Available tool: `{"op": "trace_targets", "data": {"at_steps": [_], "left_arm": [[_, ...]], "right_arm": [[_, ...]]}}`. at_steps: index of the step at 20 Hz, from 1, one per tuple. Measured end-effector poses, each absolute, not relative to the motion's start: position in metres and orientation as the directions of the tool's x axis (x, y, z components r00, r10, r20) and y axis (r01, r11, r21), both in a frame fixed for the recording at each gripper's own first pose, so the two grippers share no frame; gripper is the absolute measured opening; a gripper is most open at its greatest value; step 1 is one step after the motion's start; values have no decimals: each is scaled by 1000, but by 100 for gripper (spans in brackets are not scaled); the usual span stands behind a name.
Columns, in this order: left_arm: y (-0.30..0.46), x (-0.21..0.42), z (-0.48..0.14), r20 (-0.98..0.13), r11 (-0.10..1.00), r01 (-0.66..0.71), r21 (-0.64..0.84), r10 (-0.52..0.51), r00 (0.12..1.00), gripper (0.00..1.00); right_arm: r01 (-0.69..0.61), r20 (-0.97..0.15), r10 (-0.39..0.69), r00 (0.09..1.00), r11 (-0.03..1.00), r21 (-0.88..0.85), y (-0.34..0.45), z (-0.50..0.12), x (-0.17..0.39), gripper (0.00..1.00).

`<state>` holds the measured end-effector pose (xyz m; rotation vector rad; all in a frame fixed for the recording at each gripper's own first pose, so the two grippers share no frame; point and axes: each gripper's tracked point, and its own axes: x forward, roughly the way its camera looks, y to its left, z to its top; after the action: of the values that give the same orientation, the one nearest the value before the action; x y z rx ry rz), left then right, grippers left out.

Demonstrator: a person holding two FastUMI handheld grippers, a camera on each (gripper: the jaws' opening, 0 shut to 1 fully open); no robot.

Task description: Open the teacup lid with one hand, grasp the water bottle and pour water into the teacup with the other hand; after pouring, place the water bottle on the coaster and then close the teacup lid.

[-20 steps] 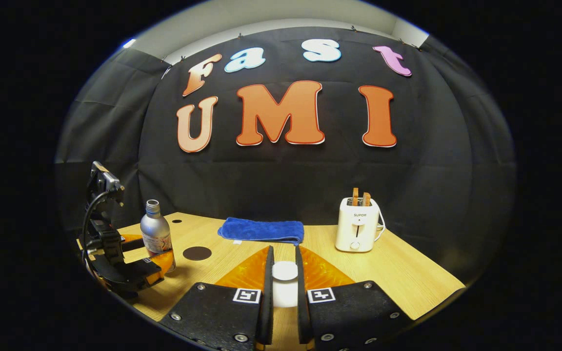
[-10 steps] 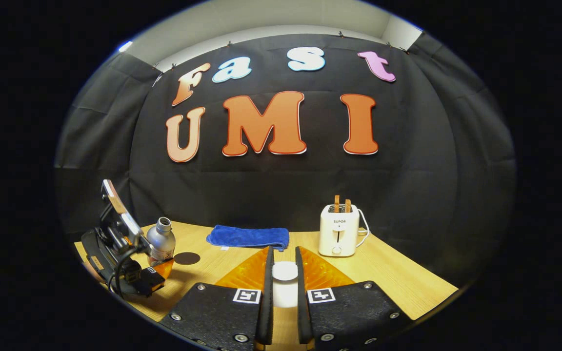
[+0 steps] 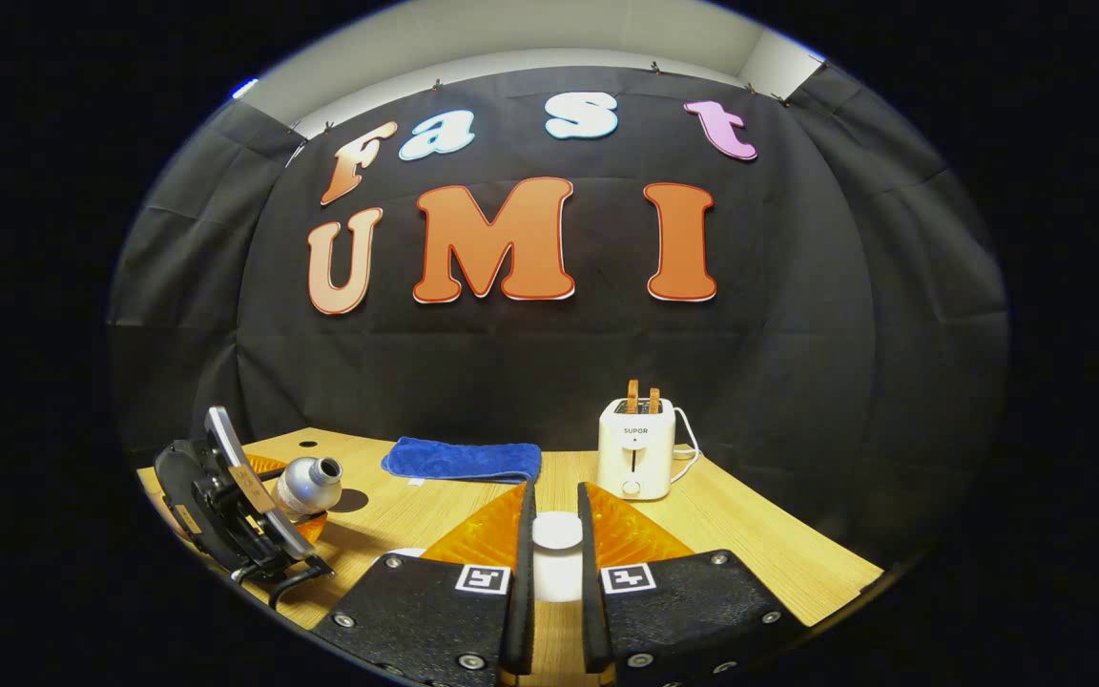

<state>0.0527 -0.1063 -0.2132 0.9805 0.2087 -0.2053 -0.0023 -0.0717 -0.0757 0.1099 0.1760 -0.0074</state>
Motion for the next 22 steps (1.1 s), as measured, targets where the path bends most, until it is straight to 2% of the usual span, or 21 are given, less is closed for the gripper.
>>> {"op": "trace_targets", "data": {"at_steps": [1,11,22], "left_arm": [[-108,54,-213,-261,514,263,817,-78,962,84],[-124,59,-208,-216,243,246,938,-144,966,83],[-142,65,-201,-186,9,193,981,-220,958,84]], "right_arm": [[17,-175,3,985,994,112,-73,-76,-3,21],[37,-179,-19,984,995,94,-85,-81,-5,21],[42,-187,-25,982,995,89,-88,-85,-6,21]]}}
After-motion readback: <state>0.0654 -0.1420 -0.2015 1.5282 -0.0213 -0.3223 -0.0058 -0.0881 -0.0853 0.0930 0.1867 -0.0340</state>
